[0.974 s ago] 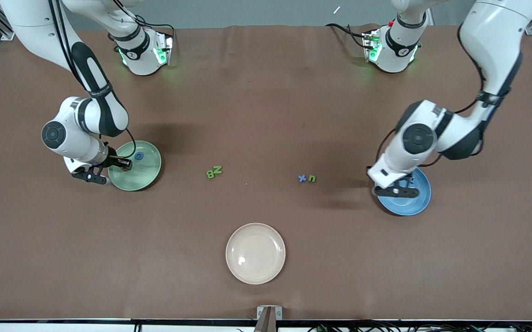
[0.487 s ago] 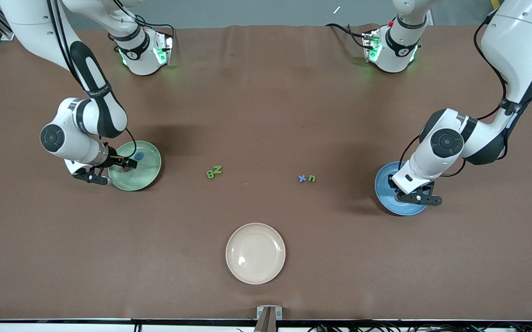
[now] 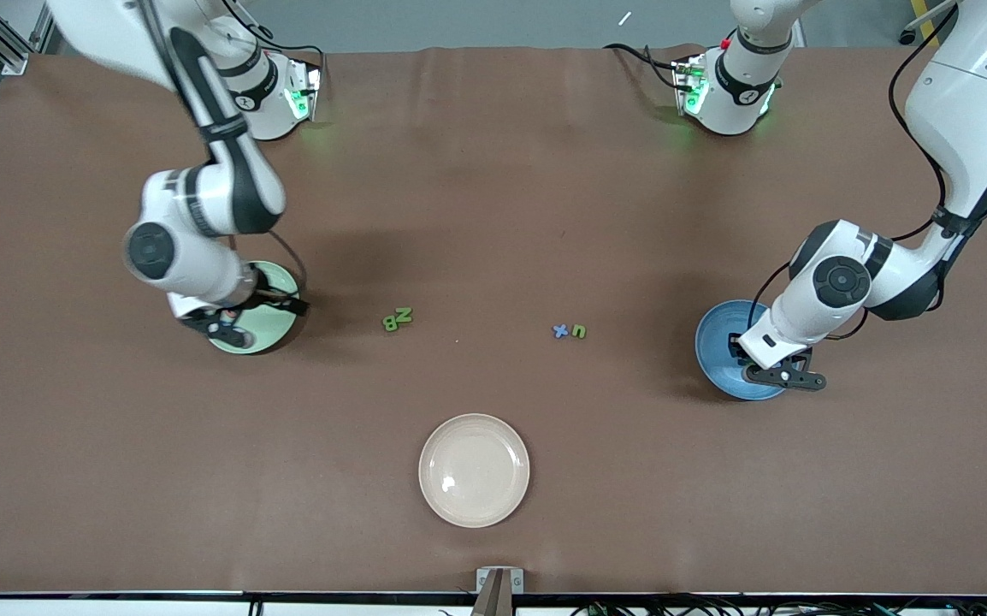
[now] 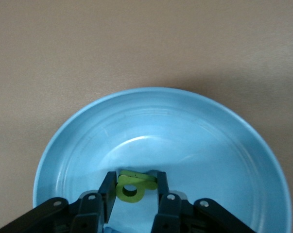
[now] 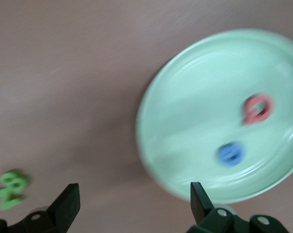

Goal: Sort upper and lower case letters into plates
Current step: 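Grasp the green B with the right gripper while the left gripper reaches the u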

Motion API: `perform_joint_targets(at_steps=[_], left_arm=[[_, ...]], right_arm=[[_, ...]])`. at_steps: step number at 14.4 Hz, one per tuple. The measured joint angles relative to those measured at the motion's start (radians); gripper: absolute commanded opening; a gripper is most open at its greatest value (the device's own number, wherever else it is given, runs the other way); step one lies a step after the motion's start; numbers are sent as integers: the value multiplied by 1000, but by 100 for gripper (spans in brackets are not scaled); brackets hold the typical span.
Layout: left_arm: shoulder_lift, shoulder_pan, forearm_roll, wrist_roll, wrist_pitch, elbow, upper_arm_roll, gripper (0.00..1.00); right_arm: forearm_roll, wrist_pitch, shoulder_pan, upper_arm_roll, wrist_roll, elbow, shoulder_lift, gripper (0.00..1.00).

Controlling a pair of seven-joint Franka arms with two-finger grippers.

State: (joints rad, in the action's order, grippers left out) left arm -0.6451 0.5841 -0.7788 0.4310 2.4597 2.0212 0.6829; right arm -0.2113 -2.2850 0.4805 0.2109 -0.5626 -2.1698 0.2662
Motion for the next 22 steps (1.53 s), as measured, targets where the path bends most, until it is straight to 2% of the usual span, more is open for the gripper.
perform_joint_targets(at_steps=[2, 3, 4, 5, 6, 11, 16, 18, 20, 22], left_arm=[[-10, 0, -5, 0, 0, -7, -3, 23], [-12, 0, -5, -1, 0, -9, -3, 31], [-12, 0, -5, -1, 0, -10, -2, 59], [-12, 0, -5, -1, 0, -11, -2, 93], [-12, -1, -5, -1, 1, -12, -2, 100], [-3, 1, -6, -1, 0, -34, 23, 100], [23, -7, -5, 85, -86, -48, 138, 100], [23, -51, -5, 164, -112, -63, 169, 100], [20, -131, -5, 248, -119, -86, 170, 100], [10, -211, -5, 320, -123, -115, 169, 100]], right_arm=[[0, -28, 68, -2, -156, 19, 14, 100], [0, -50, 99, -2, -225, 33, 31, 100], [0, -75, 127, -2, -279, 47, 56, 100], [0, -105, 153, -2, -321, 62, 87, 100], [0, -136, 171, -2, -351, 77, 119, 100], [0, -185, 210, -2, -493, 168, 251, 97], [0, -188, 224, -1, -529, 223, 306, 89], [0, -196, 229, -2, -529, 224, 315, 84], [0, -201, 239, -2, -529, 224, 322, 76], [0, -202, 248, -2, -530, 223, 323, 64]])
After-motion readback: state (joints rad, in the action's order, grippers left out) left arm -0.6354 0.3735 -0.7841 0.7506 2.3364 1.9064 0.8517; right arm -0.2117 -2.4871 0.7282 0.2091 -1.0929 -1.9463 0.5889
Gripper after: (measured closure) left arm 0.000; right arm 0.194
